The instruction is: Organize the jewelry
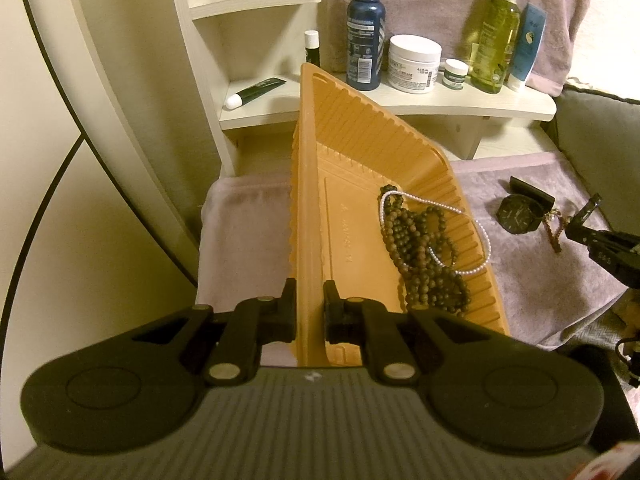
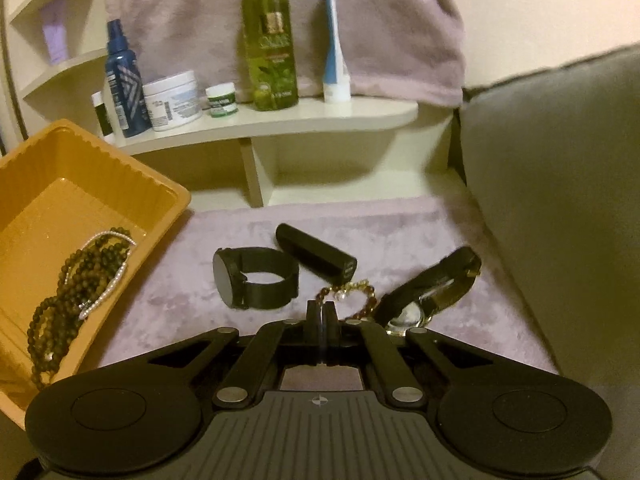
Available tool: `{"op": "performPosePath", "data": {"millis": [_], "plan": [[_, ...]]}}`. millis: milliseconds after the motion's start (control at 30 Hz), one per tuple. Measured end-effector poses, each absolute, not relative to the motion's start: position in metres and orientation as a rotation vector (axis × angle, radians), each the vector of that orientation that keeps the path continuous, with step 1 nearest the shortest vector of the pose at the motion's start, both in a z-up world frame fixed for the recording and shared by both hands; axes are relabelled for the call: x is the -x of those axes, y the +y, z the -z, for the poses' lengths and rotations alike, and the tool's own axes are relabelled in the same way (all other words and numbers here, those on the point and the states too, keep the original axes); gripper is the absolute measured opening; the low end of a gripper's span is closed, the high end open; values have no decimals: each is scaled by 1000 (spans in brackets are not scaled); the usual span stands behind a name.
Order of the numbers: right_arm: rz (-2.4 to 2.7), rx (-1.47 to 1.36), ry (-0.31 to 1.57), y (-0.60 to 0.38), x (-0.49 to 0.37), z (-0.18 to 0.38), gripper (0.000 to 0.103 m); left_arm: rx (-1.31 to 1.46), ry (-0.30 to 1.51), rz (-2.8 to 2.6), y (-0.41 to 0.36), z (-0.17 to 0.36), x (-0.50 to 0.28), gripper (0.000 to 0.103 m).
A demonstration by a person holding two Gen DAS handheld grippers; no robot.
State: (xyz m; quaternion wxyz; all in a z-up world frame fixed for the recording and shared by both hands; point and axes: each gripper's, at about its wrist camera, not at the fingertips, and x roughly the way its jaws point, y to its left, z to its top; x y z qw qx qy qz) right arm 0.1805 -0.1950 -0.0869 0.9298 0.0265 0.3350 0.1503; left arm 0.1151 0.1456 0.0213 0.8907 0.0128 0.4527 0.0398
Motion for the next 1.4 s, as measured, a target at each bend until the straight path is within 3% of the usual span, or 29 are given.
{"op": "performPosePath", "data": {"millis": [333, 400, 467, 600, 900, 1100, 1133, 1233, 1300, 1400], "plan": [[-326, -39, 714, -183, -191, 104, 4, -24, 942, -84, 145, -22, -115, 10], [-315, -28, 707, -181, -193, 105, 11, -20, 943, -85, 145, -21, -115, 10], [-308, -29, 707, -180, -197, 105, 34, -17, 944, -85, 146, -21, -115, 10], [-306, -26, 719, -178, -203, 108, 39, -18, 944, -85, 147, -20, -115, 10], [-316, 45, 701, -170, -201, 112, 37, -17, 944, -85, 147, -20, -115, 10], [-306, -6, 715, -178, -195, 110, 20, -18, 943, -85, 148, -19, -116, 10], [-307, -10, 717, -179, -193, 109, 12, -17, 943, -85, 148, -19, -116, 10], [-315, -27, 716, -183, -190, 108, 10, -18, 943, -84, 148, -19, -117, 10], [-313, -48, 700, -187, -188, 105, 0, -17, 943, -84, 148, -19, -117, 10], [-314, -38, 676, -189, -184, 96, 0, -18, 943, -85, 148, -19, -117, 10]]}}
